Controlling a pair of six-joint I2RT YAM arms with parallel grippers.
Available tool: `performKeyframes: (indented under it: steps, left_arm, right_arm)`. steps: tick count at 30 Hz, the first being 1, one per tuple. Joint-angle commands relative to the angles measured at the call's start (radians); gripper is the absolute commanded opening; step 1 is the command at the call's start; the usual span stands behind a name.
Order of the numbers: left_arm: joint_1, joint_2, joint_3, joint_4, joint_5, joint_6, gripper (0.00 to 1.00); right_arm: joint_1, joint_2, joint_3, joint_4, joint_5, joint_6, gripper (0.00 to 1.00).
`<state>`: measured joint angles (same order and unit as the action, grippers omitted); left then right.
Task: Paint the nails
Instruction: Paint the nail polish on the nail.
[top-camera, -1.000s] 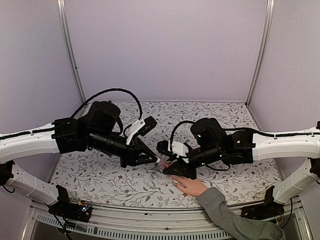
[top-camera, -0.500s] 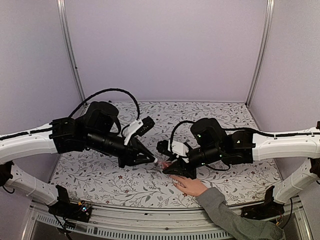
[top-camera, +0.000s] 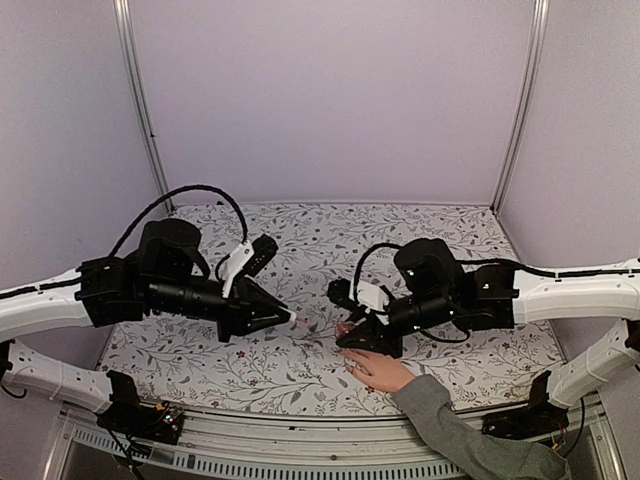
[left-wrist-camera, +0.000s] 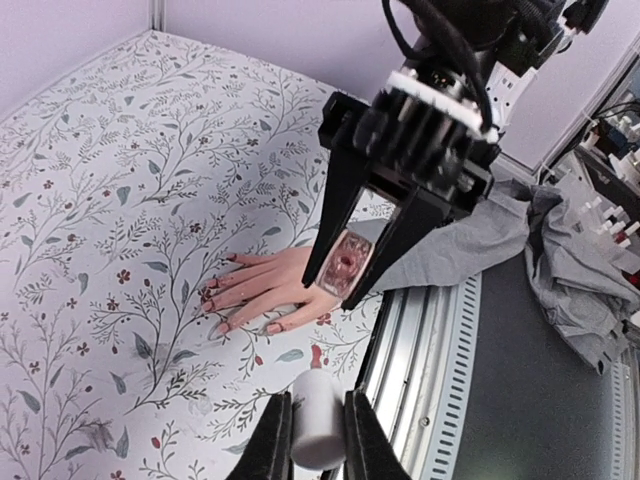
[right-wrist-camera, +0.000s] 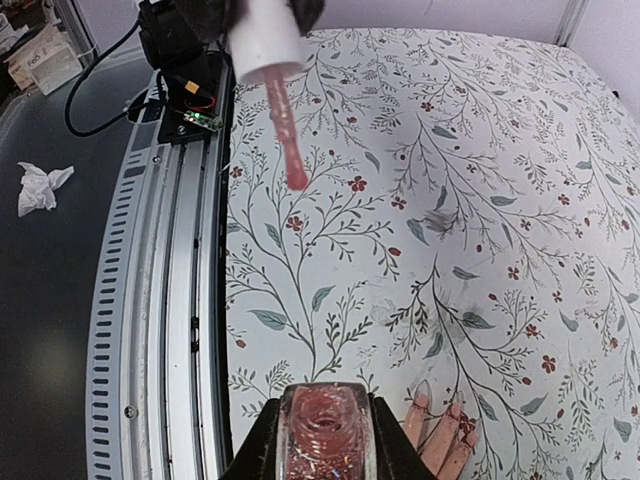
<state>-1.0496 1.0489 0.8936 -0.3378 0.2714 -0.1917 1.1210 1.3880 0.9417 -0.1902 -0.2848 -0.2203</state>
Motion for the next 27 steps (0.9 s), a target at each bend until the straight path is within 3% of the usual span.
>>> performKeyframes:
  steps: [1,6,13,22,27]
  left_arm:
    - [0.012,-0.076,-0.115,0.169,-0.061,0.011,0.0]
    - [0.005,-0.096,-0.265,0.352,-0.076,0.015,0.0]
    - [-0.035,-0.003,-0.379,0.559,-0.146,0.028,0.0]
    - [-0.091,0.223,-0.422,0.781,-0.169,0.092,0.0]
    - [-0.133,0.346,-0.386,0.797,-0.217,0.135,0.0]
  right_arm:
    - [-0.05,-0.09,-0.038,0.078,-0.044,0.053,0.0]
    - [-0.089,-0.143,-0.07,0.099,-0.063,0.077,0.0]
    - [-0.15,-0.211,-0.113,0.127,-0.08,0.127,0.0]
    - [-0.2,-0.238,-0.123,0.143,-0.068,0.151,0.0]
    - [-0.203,-0.237,-0.127,0.157,-0.072,0.153,0.0]
